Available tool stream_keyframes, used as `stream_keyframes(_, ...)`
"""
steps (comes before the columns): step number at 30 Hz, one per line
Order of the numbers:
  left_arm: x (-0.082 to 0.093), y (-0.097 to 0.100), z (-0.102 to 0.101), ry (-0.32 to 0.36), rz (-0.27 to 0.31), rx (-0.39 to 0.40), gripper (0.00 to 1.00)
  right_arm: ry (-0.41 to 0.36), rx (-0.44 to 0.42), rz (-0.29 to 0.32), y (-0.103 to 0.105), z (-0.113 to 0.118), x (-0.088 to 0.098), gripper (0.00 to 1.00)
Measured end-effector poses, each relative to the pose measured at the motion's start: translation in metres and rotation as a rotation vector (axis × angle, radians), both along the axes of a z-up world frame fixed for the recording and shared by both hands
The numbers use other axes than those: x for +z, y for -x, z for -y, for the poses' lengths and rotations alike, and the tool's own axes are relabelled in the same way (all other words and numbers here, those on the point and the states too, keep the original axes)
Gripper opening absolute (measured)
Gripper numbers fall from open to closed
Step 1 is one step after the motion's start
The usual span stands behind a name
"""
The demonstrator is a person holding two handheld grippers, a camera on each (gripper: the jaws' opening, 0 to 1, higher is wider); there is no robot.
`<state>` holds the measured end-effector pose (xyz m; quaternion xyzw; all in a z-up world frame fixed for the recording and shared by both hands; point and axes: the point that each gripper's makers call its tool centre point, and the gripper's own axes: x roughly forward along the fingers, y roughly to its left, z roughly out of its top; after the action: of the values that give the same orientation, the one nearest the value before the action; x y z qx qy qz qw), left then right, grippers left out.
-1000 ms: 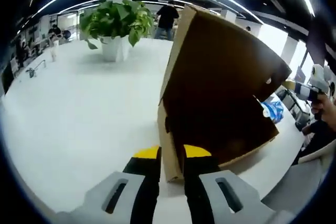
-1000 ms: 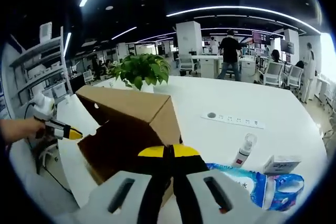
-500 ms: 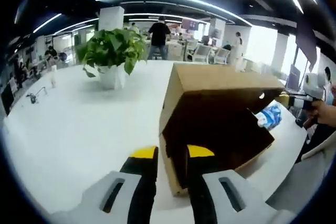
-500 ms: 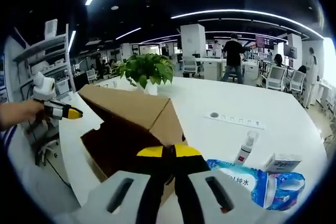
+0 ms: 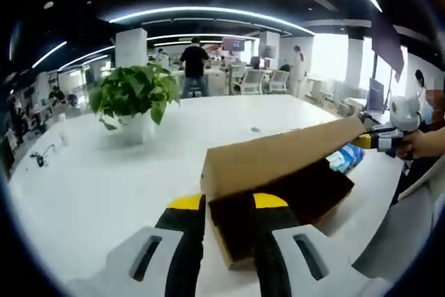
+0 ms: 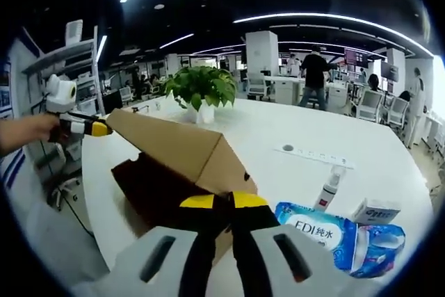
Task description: Operate the shoe box by opening the lid, removing the specified soft item, and placing it in the target area until the item is outside and the box remains undamaged.
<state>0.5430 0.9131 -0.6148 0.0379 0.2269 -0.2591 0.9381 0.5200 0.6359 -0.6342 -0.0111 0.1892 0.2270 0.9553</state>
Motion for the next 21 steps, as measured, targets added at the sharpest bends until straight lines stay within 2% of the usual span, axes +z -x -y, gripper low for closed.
stream_keyframes(5, -0.007, 0.008, 0.005, -0.023, -0.014, -0.03, 0.24, 0.012, 0.021, -0.003, 0.007, -0.003, -0.006, 0.08)
stream_keyframes(16, -0.028, 0.023, 0.004, -0.055, -0.058, -0.064, 0.28, 0.088, 0.102, 0.002, 0.024, -0.012, -0.023, 0.15)
stream_keyframes(21, -0.036, 0.027, 0.003, -0.05, -0.081, -0.074, 0.29, 0.104, 0.139, 0.004, 0.031, -0.015, -0.027, 0.18)
